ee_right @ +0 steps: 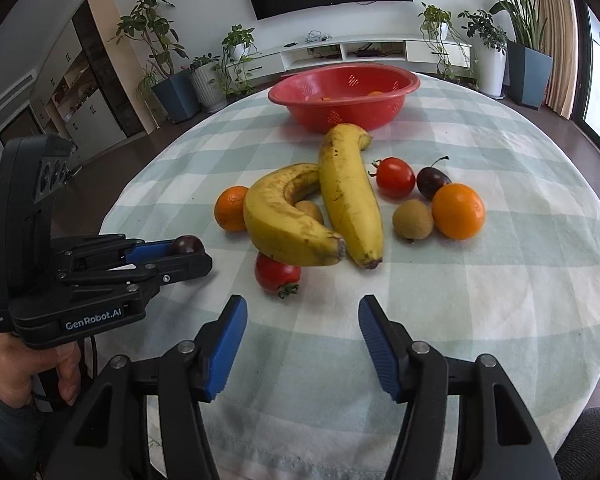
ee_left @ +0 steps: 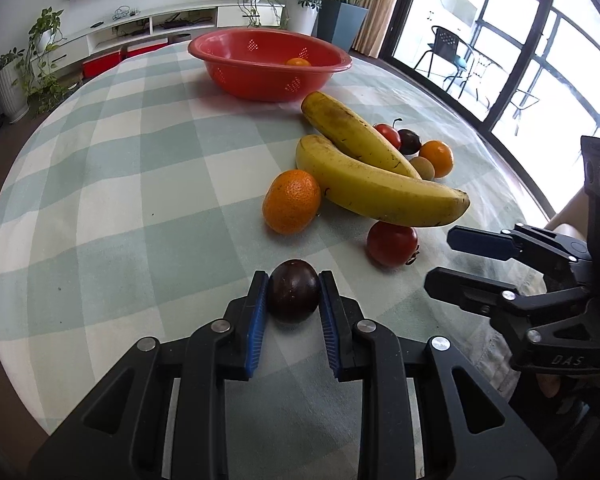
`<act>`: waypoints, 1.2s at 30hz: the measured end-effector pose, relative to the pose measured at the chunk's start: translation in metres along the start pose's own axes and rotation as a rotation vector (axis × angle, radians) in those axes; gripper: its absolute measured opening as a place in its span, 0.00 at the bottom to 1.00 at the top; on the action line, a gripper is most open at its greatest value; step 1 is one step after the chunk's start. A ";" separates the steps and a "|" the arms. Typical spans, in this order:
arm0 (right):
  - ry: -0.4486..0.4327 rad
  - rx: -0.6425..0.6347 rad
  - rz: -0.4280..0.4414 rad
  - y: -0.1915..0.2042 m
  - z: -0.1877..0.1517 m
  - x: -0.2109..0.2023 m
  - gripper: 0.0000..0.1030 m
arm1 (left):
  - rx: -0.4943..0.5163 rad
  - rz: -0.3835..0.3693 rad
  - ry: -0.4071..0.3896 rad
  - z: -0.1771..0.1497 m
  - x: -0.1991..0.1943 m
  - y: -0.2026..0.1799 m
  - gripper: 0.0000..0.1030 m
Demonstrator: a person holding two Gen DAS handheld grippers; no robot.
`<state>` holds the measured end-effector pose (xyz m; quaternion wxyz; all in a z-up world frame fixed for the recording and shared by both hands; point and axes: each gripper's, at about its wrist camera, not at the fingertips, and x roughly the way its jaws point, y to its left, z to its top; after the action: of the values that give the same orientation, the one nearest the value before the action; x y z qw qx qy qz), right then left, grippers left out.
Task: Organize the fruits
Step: 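Grasp the dark plum with the left gripper while the right gripper grasps a red tomato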
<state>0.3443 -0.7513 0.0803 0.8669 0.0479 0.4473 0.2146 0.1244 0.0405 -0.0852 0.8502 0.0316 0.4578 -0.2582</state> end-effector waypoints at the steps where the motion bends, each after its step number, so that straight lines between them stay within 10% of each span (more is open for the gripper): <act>1: -0.002 0.005 -0.001 0.002 0.001 0.003 0.58 | -0.007 -0.003 -0.008 -0.001 -0.003 0.001 0.23; 36: 0.020 -0.032 -0.036 0.012 0.002 0.017 0.31 | -0.078 -0.037 -0.060 -0.014 -0.015 0.013 0.23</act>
<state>0.3503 -0.7333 0.0720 0.8667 0.0238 0.4534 0.2068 0.1125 0.0617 -0.0835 0.8590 -0.0179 0.4425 -0.2568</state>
